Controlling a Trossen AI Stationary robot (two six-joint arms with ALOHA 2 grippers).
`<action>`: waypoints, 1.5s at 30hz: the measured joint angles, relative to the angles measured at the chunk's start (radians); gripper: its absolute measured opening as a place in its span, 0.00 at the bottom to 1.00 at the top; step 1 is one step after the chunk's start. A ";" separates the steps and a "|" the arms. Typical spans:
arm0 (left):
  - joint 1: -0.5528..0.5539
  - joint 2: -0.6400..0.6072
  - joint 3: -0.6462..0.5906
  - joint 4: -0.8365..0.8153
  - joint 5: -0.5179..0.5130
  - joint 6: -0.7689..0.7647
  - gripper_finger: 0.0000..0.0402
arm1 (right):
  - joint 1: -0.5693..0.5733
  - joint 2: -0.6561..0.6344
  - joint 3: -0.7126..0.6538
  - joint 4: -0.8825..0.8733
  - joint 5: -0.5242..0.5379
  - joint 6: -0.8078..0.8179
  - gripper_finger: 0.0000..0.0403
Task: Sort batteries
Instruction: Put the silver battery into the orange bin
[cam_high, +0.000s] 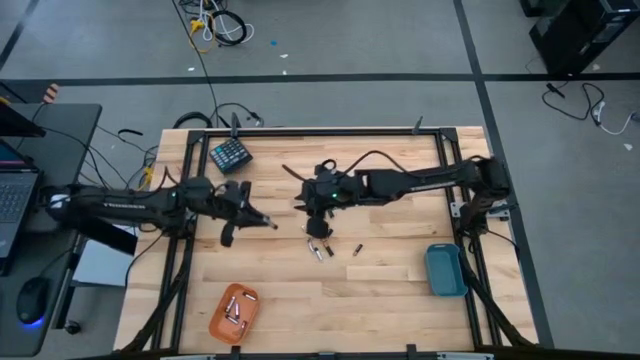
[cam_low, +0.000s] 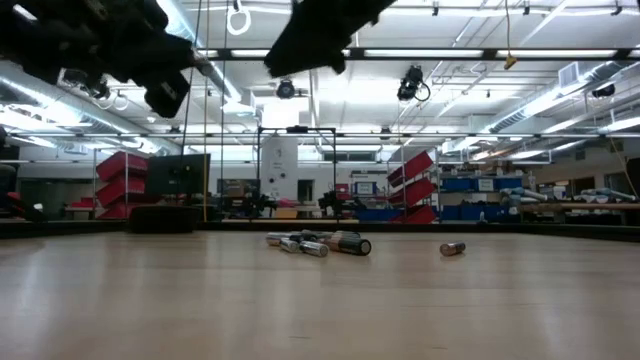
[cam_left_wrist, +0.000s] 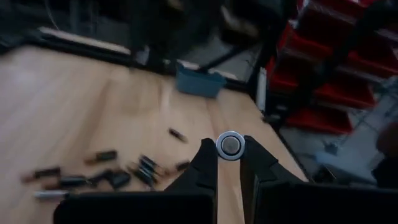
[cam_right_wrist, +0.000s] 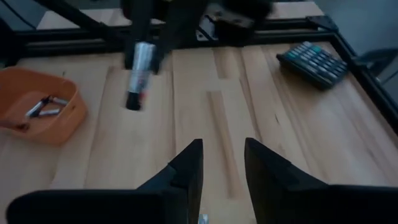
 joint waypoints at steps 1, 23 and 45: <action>-0.037 0.000 0.009 -0.031 -0.034 -0.005 0.04 | 0.001 -0.017 0.000 -0.028 0.000 0.000 0.26; -0.892 0.504 0.622 -0.972 -0.659 -0.515 0.03 | 0.038 -0.065 -0.194 -0.046 0.008 0.109 0.25; -1.052 0.687 0.637 -0.998 -0.567 -0.939 0.25 | 0.048 -0.064 -0.245 0.109 -0.018 0.125 0.25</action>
